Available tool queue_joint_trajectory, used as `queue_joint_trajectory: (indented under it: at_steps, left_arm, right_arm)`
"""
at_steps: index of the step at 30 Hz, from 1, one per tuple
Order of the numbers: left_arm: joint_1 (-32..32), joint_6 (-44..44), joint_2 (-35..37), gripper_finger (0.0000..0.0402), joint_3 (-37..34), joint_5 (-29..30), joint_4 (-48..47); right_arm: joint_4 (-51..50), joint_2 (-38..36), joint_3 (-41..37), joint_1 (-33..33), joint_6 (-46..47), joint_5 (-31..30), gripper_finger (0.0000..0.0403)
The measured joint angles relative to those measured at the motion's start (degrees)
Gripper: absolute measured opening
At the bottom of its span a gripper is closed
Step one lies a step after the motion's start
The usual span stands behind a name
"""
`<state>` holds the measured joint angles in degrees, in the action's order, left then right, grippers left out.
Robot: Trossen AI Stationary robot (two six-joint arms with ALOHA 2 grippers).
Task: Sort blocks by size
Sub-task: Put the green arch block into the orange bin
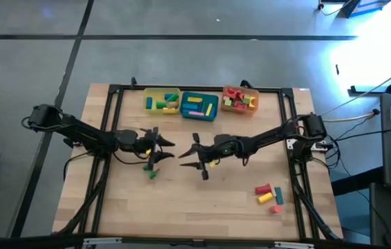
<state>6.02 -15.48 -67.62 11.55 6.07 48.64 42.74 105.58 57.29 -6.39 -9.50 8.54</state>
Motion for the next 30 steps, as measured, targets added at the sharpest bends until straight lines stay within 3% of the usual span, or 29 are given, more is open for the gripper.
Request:
queue_joint_trajectory:
  at_steps: [4,9,17,23,30]
  left_arm:
    - [0.0,-0.9,2.4,0.0205,0.6,-5.5,-10.2]
    - [-0.1,-3.8,6.6,0.0205,7.1,-8.3,-35.6]
    - [2.0,6.0,8.3,0.0205,19.5,-9.7,-71.5]
    - [5.3,4.7,8.3,0.0205,20.4,-9.6,-81.0]
    - [7.5,-8.5,8.2,0.0205,20.4,-4.4,-87.5]
  right_arm:
    - [-1.5,0.0,0.0,-0.1,-0.1,-0.3,0.0136]
    - [-3.7,0.0,0.0,0.1,0.1,-0.6,0.0136]
    - [-5.7,0.0,-0.1,0.0,0.2,-0.6,0.0136]
    - [-6.4,0.0,-0.1,0.0,0.2,-2.8,0.0136]
    - [-7.2,0.0,-0.1,0.0,0.2,-5.5,0.0136]
